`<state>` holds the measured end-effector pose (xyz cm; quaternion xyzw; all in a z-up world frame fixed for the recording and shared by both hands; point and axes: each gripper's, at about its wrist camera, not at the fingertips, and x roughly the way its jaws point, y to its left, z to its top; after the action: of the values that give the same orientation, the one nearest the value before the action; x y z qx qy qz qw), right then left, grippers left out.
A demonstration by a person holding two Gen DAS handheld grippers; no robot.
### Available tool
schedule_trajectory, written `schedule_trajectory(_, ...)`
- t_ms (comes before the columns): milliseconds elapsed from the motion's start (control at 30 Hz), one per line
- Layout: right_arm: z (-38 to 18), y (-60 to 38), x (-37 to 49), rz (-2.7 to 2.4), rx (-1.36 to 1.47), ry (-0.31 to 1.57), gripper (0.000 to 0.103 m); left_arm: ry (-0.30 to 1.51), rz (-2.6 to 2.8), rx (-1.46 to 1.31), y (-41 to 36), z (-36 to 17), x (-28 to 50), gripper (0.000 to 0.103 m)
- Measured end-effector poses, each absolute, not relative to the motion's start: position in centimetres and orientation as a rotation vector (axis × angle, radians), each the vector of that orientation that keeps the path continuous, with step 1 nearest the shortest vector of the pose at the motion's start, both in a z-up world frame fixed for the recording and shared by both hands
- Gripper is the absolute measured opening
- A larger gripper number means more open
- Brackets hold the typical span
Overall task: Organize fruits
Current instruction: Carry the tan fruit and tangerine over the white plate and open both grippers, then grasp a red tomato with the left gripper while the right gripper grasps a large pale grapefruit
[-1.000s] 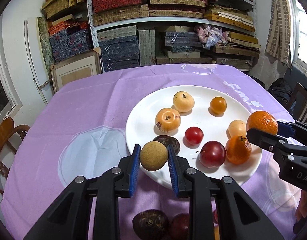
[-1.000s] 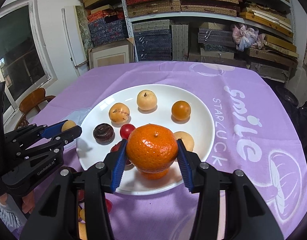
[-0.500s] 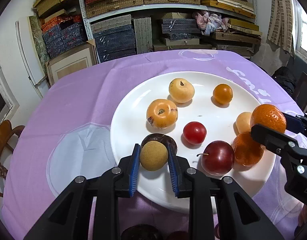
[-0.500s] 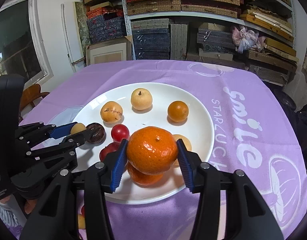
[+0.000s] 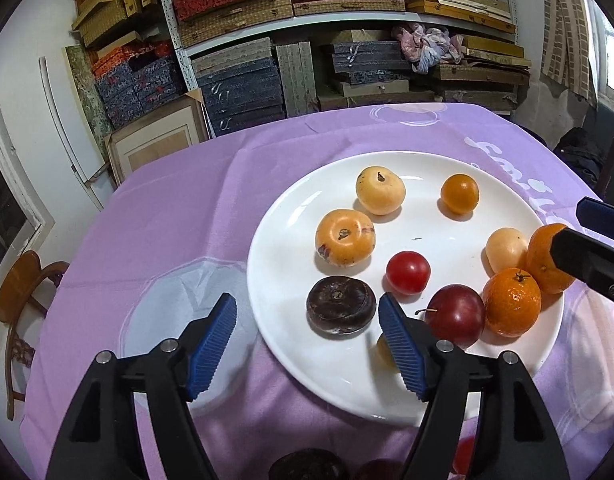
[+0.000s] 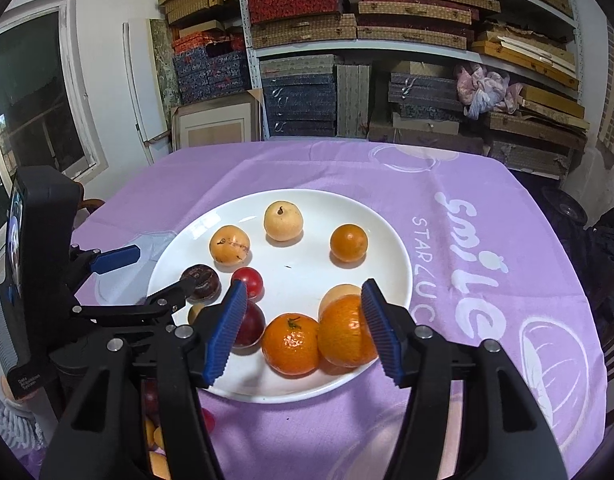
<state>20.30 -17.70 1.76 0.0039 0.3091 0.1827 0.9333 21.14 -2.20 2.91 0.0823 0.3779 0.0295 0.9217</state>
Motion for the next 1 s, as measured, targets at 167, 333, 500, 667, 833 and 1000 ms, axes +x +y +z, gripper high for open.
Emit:
schedule_trajectory(167,3.3,-19.8,17.4,0.38,0.062,0.59,0.061,0.753,0.076,0.159,-0.2,4.6,18.6,0.074)
schedule_trajectory(333,4.4,-23.4,13.3,0.365,0.136,0.529,0.07,0.75,0.089,0.122,2.5,5.8,14.2,0.083)
schedule_trajectory(500,2.8,-25.7,9.9,0.368,0.218,0.513,0.081,0.777,0.053,0.096,3.4,5.1,9.3,0.084)
schedule_trajectory(667,-0.2,-26.1,8.7,0.354,0.203,0.569,0.084,0.819,-0.008,0.123,1.2,3.0,5.8,0.084)
schedule_trajectory(833,-0.5,-27.1,8.7,0.353,0.251,0.561,0.084,0.815,-0.045,0.166,-1.2,1.6,4.4,0.084)
schedule_trajectory(1000,-0.5,-27.9,9.1,0.348,0.291,0.57,0.084,0.825,-0.08,0.164,-1.8,0.5,4.5,0.084)
